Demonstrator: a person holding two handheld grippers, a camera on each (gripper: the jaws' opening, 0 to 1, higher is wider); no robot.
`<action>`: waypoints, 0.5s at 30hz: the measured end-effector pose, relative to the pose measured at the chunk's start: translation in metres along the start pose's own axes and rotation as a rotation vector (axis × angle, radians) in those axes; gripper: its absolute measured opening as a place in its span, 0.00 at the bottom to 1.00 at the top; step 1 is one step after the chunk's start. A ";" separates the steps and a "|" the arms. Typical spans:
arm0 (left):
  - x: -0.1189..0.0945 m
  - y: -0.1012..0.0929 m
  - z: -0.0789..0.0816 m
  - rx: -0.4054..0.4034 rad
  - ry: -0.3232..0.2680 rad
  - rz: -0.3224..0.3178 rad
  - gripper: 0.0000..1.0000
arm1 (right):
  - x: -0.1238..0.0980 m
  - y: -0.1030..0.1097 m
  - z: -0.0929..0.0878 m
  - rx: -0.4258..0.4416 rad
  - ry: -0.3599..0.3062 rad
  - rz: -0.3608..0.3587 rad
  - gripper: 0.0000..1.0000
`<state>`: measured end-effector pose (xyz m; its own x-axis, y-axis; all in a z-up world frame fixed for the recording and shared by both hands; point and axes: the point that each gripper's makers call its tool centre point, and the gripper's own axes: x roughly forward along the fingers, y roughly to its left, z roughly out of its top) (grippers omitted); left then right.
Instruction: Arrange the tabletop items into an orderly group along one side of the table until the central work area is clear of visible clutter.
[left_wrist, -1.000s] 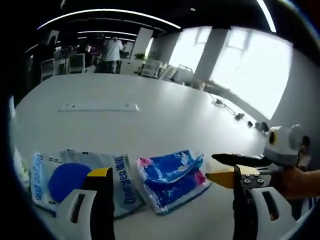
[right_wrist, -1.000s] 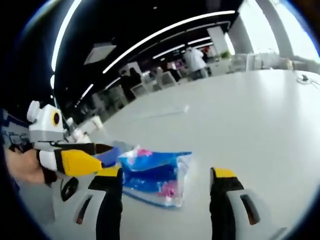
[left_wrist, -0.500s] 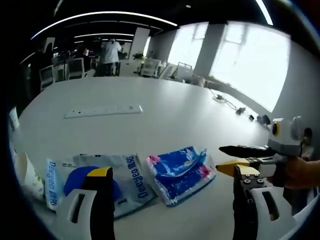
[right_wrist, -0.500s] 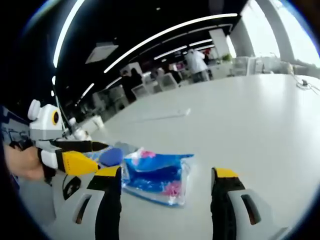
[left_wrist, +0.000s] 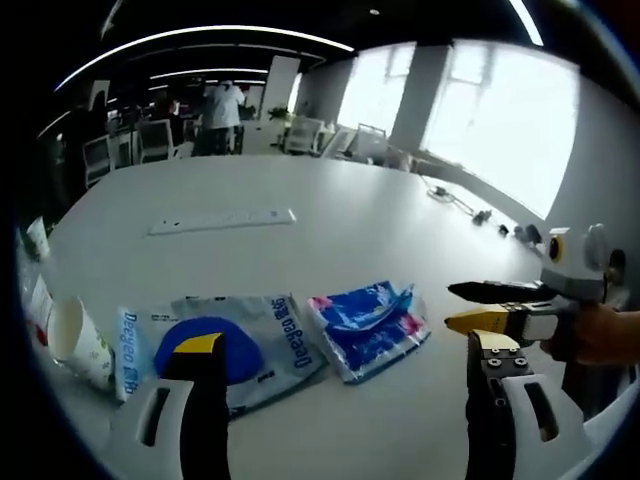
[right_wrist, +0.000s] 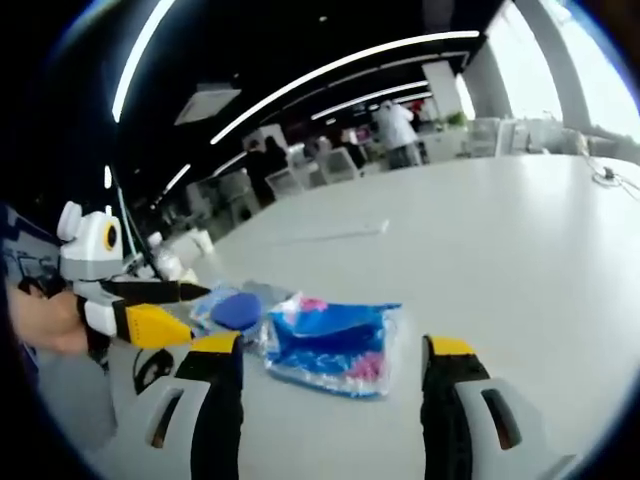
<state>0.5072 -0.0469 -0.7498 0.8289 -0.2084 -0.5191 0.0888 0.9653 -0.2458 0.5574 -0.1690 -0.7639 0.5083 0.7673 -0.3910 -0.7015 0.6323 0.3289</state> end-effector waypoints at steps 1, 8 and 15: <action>-0.002 0.001 0.000 0.000 0.001 0.001 0.97 | -0.001 0.002 -0.001 0.000 0.001 -0.001 0.70; -0.025 0.011 0.002 0.006 -0.007 0.012 0.97 | -0.006 0.016 -0.006 0.004 0.004 -0.002 0.69; -0.051 0.022 -0.002 0.048 -0.004 0.039 0.96 | -0.009 0.034 -0.012 -0.007 0.027 0.000 0.69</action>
<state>0.4658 -0.0150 -0.7302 0.8342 -0.1704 -0.5245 0.0828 0.9790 -0.1863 0.5231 -0.1563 -0.7595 0.4943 0.7644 -0.4140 -0.7051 0.6311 0.3234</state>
